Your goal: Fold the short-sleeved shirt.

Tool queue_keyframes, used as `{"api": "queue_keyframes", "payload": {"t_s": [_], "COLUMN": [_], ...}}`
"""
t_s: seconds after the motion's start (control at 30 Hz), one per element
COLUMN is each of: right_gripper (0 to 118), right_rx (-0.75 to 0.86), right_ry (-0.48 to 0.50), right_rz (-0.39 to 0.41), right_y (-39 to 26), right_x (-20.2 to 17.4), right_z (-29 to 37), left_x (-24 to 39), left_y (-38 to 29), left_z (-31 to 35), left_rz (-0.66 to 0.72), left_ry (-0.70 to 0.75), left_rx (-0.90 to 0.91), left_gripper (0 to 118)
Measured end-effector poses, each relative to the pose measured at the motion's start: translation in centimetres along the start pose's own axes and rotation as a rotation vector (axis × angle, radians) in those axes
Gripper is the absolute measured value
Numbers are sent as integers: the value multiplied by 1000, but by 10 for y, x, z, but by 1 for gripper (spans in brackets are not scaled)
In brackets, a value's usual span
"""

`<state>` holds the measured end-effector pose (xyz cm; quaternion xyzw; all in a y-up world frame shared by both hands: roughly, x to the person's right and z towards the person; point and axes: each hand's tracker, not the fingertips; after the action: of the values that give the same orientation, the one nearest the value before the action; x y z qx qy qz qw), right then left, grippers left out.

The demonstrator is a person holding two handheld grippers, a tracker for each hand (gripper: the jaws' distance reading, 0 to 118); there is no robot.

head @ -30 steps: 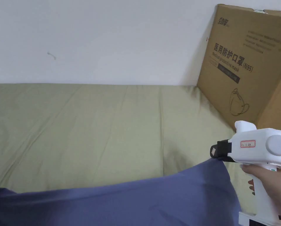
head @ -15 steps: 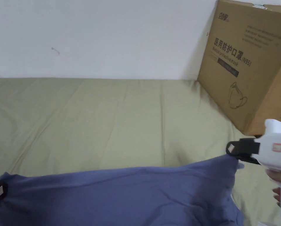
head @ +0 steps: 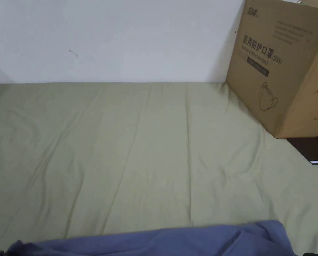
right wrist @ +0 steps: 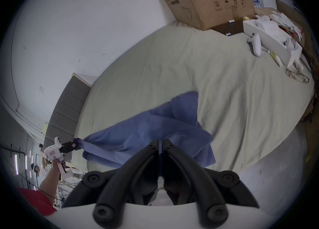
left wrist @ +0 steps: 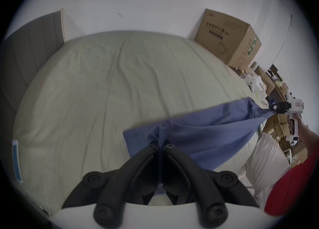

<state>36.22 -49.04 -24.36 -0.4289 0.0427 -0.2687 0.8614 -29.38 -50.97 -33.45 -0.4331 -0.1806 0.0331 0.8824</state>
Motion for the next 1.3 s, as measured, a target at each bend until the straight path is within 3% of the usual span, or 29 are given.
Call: {"api": "queue_keyframes", "payload": {"t_s": [0.1, 0.13, 0.17, 0.23, 0.27, 0.3, 0.37, 0.5, 0.57, 0.63, 0.67, 0.7, 0.77, 0.8, 0.87, 1.0, 1.13, 1.23, 1.3], "right_gripper": [4, 6, 17, 81, 102, 110, 110, 110, 110, 109, 105, 87, 23, 9, 9, 9, 9, 9, 9], "right_rx": [-35, -27, -17, 17, 43, 102, 208, 382, 581, 760, 853, 939, 1089, 1029, 925, 930, 920, 879, 828], "right_ry": [-81, -125, -156, -181, -176, -153, -58, -46, -33, -24, -46, -93, -194, -175, -113, -186, -187, -149, -121], "right_rz": [-13, -19, -19, -10, 6, 20, 66, 214, 295, 399, 459, 493, 523, 532, 535, 506, 458, 438, 441], "right_y": [-6, -8, -9, -8, -7, -5, -1, 0, -5, -12, -19, -28, -45, -45, -46, -48, -39, -30, -26], "right_x": [10, 12, 14, 18, 13, 5, -15, -89, -122, -148, -158, -163, -177, -180, -180, -180, -174, -167, -163], "right_z": [-28, -34, -39, -39, -34, -27, -12, 10, 19, 22, 21, 20, 14, 11, 3, -5, -1, 7, 12], "left_x": [0, -1, -3, -4, 0, 5, 21, 63, 86, 108, 121, 130, 148, 155, 166, 175, 164, 115, 68], "left_y": [-18, -22, -23, -27, -28, -28, -20, -2, 6, 9, 6, 3, 2, 1, -5, -11, -6, 11, 25], "left_z": [-11, -11, -10, -5, 0, 13, 33, 70, 83, 91, 94, 96, 87, 84, 80, 79, 85, 90, 85], "left_rz": [8, 28, 56, 105, 101, 67, 104, 185, 167, 107, 79, 55, 19, 4, 0, -13, 51, 147, 233], "left_ry": [30, 35, 47, 65, 84, 95, 99, 4, 27, 94, 145, 185, 312, 342, 294, 293, 282, 170, 25], "left_rx": [11, 24, 31, 31, 43, 94, 189, 441, 557, 689, 771, 825, 853, 848, 854, 858, 842, 758, 592], "left_gripper": [4, 8, 21, 92, 116, 113, 111, 118, 118, 113, 102, 71, 2, 1, 1, 1, 1, 1, 1]}}
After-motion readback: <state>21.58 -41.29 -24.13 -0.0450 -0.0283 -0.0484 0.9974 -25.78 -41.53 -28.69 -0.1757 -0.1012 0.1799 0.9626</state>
